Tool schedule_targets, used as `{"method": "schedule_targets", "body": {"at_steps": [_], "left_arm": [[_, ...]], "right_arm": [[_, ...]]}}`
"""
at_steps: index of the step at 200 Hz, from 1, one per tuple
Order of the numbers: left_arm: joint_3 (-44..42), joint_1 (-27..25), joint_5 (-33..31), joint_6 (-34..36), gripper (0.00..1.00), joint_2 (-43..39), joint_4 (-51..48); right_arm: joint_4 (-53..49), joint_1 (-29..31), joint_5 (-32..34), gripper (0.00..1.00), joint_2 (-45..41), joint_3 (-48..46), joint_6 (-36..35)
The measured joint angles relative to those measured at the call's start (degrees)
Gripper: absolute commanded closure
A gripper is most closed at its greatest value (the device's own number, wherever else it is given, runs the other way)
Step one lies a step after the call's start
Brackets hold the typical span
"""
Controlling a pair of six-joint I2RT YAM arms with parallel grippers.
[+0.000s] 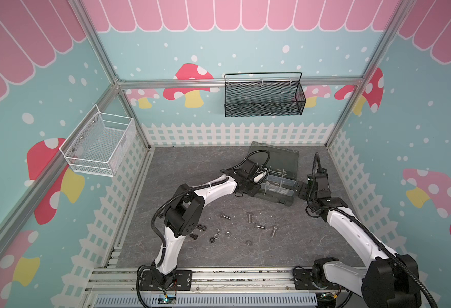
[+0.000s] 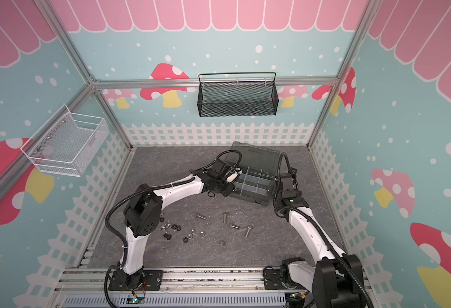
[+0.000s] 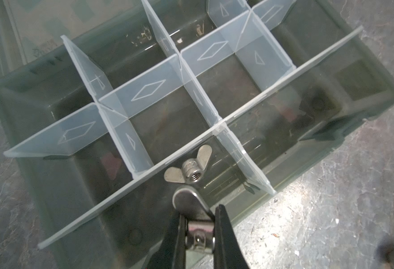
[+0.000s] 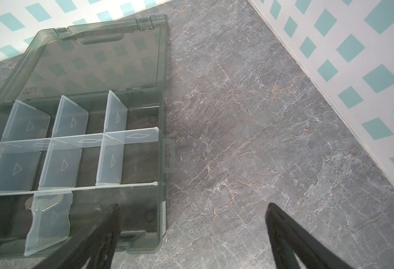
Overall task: Sort the screws and nuts into containers
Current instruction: 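Carry the second wing nut with the left gripper over the organizer box, then open the left gripper to drop the wing nut into the compartment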
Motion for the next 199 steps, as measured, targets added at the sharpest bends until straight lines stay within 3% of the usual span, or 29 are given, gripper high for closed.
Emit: {"method": "schedule_targets", "body": {"at_steps": [70, 157, 199], "left_arm": [[2.0, 0.0, -0.6, 4.7, 0.73, 0.8, 0.0], [4.5, 0.0, -2.8, 5.9, 0.72, 3.3, -1.4], [4.5, 0.0, -2.8, 5.7, 0.59, 3.2, -2.2]], "right_arm": [[0.0, 0.0, -0.2, 0.02, -2.0, 0.0, 0.0], [0.0, 0.0, 0.0, 0.02, -1.9, 0.0, -0.2], [0.4, 0.0, -0.1, 0.02, -1.0, 0.0, -0.2]]}}
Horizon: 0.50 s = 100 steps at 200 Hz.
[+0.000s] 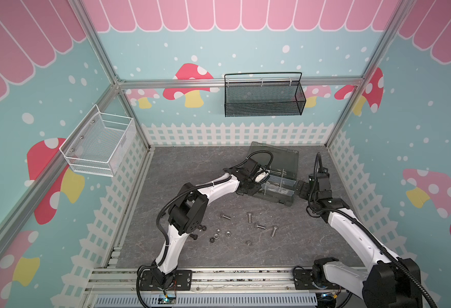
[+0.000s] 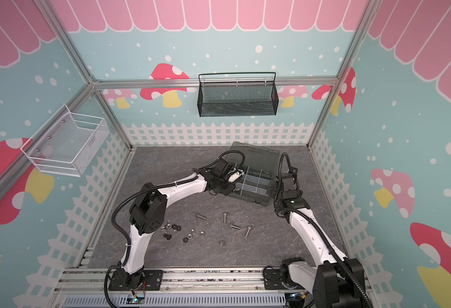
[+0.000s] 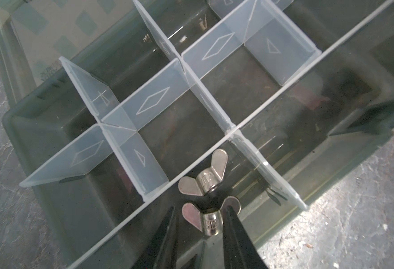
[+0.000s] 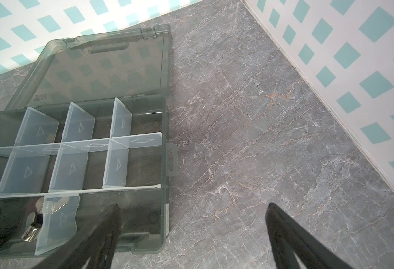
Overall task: Sort the screws and nuts into containers
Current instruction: 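Open the left gripper to drop the wing nut into the compartment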
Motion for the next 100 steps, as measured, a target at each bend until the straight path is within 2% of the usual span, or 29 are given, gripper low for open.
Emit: {"method": "schedule_targets", "body": {"at_steps": [44, 100], "left_arm": [[-2.6, -0.1, 0.7, -2.9, 0.51, -3.4, 1.0], [-10.4, -0.1, -2.0, -11.7, 0.44, -16.2, 3.9]], "right_arm": [[0.0, 0.0, -0.1, 0.02, 0.5, 0.0, 0.0], [0.0, 0.0, -0.6, 0.02, 3.1, 0.0, 0.0]]}}
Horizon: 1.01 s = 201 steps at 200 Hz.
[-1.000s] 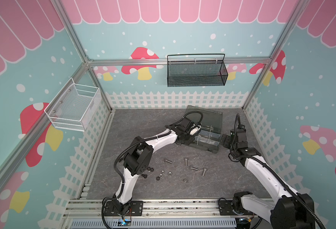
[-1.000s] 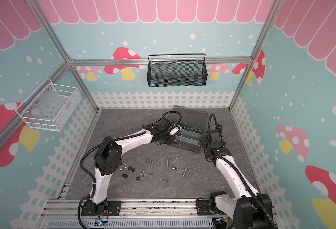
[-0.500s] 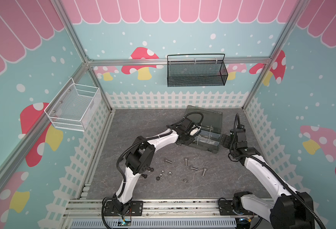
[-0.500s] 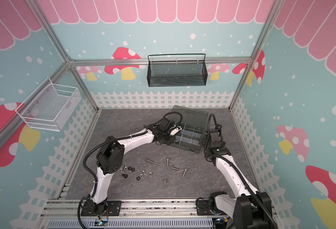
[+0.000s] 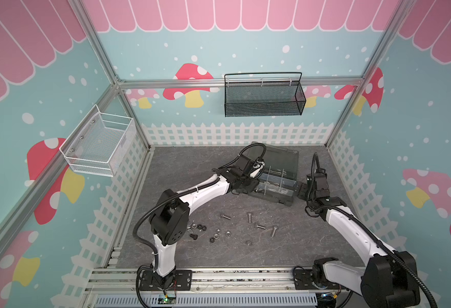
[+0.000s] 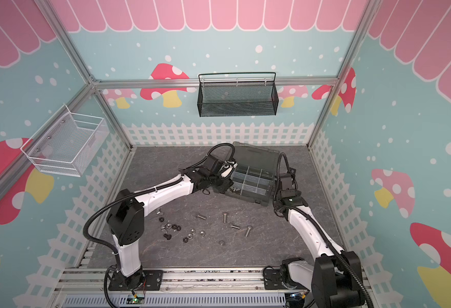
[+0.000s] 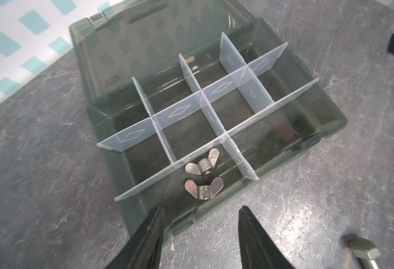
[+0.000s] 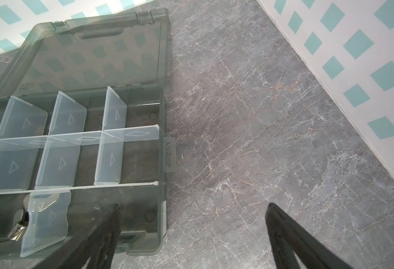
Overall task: Sort the screws and nuts into containers
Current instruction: 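Open the left gripper to drop the wing nut into the compartment, then move the empty left gripper back over the pile of bolts and nuts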
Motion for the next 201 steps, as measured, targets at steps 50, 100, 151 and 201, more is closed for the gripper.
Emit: {"method": "schedule_targets", "body": {"at_steps": [50, 100, 151, 201], "left_arm": [[-11.5, 0.0, -10.7, -12.8, 0.34, -12.9, -0.9], [-23.8, 2.7, -16.5, -29.6, 0.26, -25.2, -8.5], [-31.5, 4.1, -17.7, -39.8, 0.25, -31.8, -15.3], [-36.9, 6.4, -17.0, -46.2, 0.32, -34.9, -17.5]], "right_arm": [[0.1, 0.0, -0.4, 0.02, 1.1, 0.0, -0.1], [0.2, 0.0, -0.3, 0.02, 1.0, 0.0, -0.5], [0.2, 0.0, -0.4, 0.02, 1.0, 0.0, -0.9], [0.2, 0.0, -0.4, 0.02, 1.0, 0.0, -1.5]]}}
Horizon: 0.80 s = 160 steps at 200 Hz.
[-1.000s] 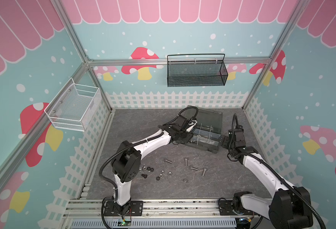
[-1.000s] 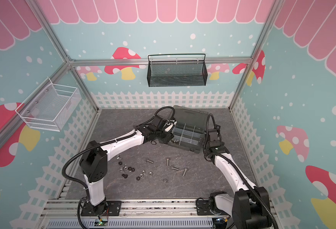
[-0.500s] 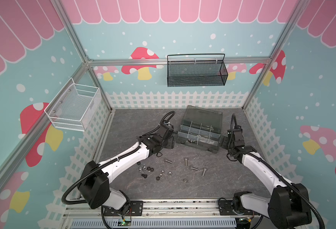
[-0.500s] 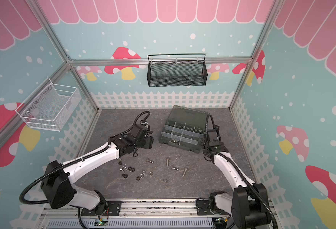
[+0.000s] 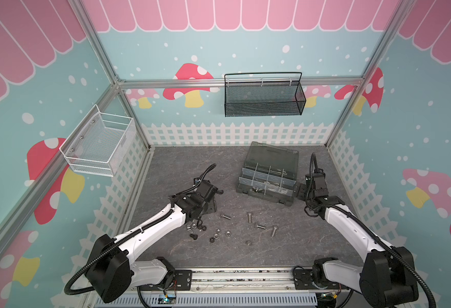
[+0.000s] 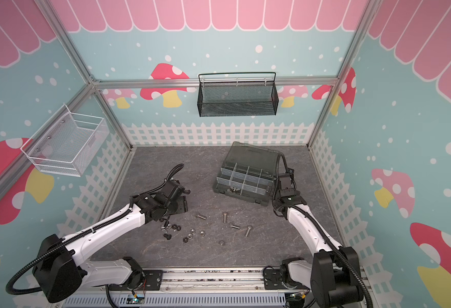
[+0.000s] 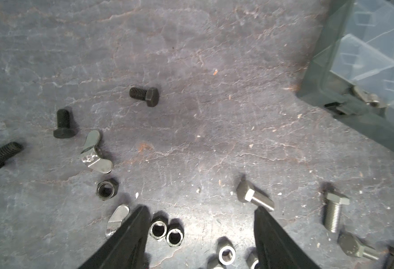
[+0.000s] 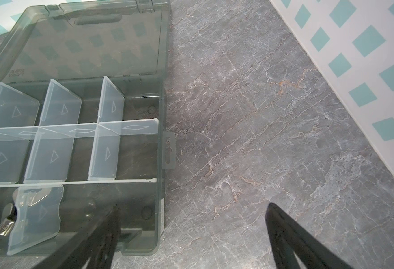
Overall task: Sort the screws and nuts into containers
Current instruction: 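Move the empty left gripper back over the pile of bolts and nuts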
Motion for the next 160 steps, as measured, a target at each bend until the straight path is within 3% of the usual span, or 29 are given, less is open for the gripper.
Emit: {"method": "schedule_targets", "body": {"at_steps": [35, 86, 160], "left_arm": [[-5.2, 4.5, 2.1, -1.7, 0.36, -0.3, -0.7], [-13.9, 12.3, 4.2, -3.3, 0.40, -7.2, -2.3], [-15.8, 13.9, 5.7, -4.0, 0.51, -6.7, -1.8]], "right_arm": [[0.0, 0.0, 0.0, 0.02, -0.2, 0.0, 0.0], [0.0, 0.0, 0.0, 0.02, -0.2, 0.0, 0.0], [0.0, 0.0, 0.0, 0.02, 0.9, 0.0, 0.1]]}}
